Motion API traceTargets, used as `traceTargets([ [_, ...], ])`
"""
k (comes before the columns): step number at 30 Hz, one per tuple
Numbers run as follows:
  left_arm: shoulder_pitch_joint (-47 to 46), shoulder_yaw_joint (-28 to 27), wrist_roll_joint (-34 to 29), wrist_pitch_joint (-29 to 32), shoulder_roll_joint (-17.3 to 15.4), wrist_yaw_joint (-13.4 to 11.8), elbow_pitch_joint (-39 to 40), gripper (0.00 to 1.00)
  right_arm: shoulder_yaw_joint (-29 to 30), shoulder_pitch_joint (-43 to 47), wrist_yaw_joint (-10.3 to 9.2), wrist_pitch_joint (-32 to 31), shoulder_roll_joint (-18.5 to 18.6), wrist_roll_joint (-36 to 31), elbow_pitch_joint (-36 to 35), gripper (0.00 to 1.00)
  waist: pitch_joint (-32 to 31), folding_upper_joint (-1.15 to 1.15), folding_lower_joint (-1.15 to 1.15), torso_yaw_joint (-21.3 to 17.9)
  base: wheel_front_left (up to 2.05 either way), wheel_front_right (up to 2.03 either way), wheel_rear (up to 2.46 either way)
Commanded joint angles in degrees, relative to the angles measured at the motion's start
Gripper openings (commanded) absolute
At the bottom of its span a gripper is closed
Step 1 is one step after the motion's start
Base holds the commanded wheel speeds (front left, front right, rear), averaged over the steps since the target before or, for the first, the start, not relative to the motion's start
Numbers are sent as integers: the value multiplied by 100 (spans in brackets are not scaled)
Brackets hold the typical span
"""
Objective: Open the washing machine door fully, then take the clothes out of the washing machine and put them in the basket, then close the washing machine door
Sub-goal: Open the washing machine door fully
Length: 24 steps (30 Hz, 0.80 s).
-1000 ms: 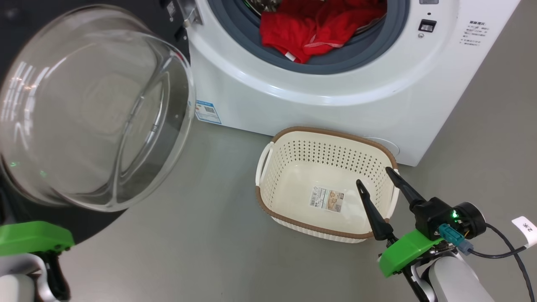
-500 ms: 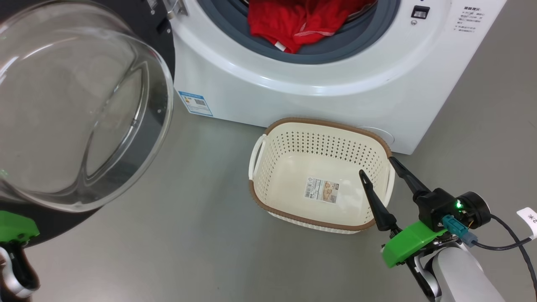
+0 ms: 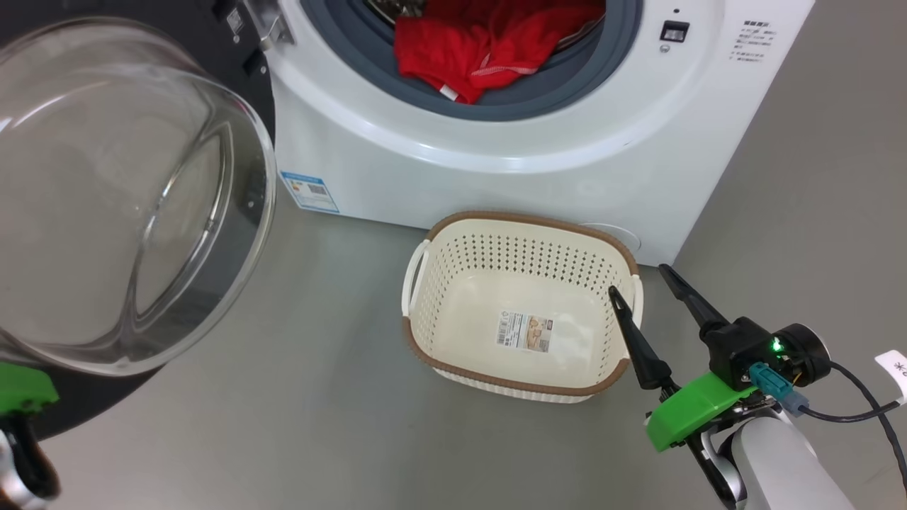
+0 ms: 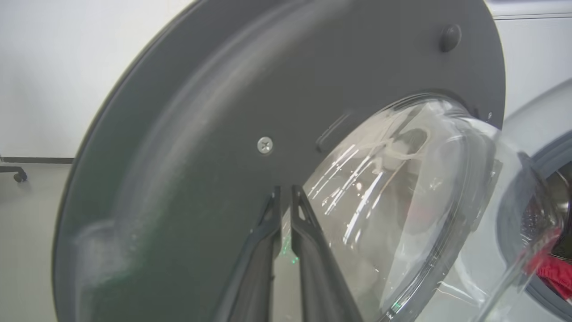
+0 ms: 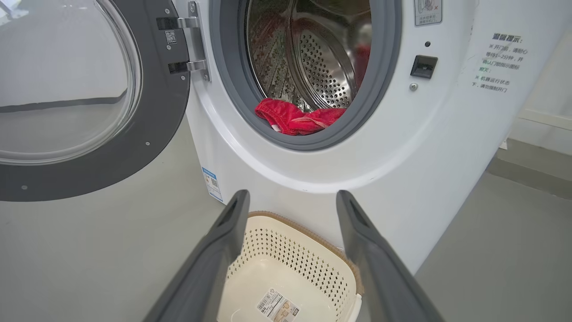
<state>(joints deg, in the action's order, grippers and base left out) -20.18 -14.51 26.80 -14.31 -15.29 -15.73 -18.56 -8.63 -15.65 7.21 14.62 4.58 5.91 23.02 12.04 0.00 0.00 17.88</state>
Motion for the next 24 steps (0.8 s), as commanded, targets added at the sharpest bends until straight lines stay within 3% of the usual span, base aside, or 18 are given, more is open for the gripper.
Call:
traceTargets([
  [1, 129, -103, -176, -51, -299, -71, 314, 64, -108, -112, 28, 38, -71, 18, -131, 100, -91, 0, 0, -67, 0, 0, 0],
  [2, 192, -40, -247, -39, -301, -92, 467, 97, -98, -103, 28, 38, -79, 30, -132, 100, -123, 0, 0, -88, 0, 0, 0],
  [3, 249, 28, -315, -6, -301, -113, 628, 100, -86, -93, 28, 38, -87, 39, -136, 100, -160, 0, 0, -109, 0, 0, 0],
  [7, 410, 269, -461, 92, -250, -122, 1407, 100, 33, -46, 28, 38, -126, 106, -218, 100, -295, 0, 0, -196, 0, 0, 0],
  [13, 397, 726, -349, 142, -153, 303, 2342, 100, 151, 15, 28, 38, -160, 175, -445, 100, -460, 0, 0, -392, 0, 0, 0],
  [17, 308, 1018, -268, 163, -124, 587, 2525, 100, 220, 35, 28, 38, -167, 255, -671, 100, -539, 0, 0, -611, 0, 0, 0],
  [24, 343, 1582, -177, 326, 135, 818, 2631, 100, 293, 99, 28, 38, -169, 376, -1084, 100, -610, 0, 0, -1120, 0, 0, 0],
])
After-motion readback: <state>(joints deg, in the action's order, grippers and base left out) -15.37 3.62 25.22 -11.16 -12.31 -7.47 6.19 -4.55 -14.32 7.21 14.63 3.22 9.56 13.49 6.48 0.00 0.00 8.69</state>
